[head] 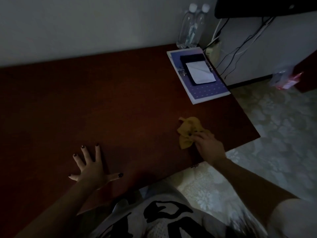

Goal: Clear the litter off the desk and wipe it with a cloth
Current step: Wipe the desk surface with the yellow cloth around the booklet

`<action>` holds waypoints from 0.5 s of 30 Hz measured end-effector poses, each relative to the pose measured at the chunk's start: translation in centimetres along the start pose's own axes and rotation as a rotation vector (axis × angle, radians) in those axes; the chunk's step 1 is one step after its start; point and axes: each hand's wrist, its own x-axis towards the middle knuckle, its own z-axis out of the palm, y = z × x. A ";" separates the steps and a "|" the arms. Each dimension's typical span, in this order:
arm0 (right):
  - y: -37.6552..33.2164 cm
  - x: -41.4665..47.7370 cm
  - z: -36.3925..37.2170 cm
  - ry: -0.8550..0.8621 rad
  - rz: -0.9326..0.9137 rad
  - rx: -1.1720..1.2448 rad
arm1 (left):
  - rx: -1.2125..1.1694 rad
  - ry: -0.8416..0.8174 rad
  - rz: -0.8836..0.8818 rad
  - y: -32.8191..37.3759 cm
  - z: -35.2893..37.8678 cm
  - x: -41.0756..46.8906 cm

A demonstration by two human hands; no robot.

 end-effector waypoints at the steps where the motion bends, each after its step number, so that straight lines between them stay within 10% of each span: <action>1: 0.7 0.7 -0.2 0.024 0.065 0.010 | 0.014 -0.002 0.007 -0.1 0.0 -0.1; 7: -4.3 1.1 0.5 0.151 0.152 0.089 | 0.098 -0.014 0.006 -0.2 0.0 -0.4; 15: -16.6 -3.0 2.7 0.015 -0.579 0.191 | 0.274 -0.054 -0.016 0.3 -1.4 -0.3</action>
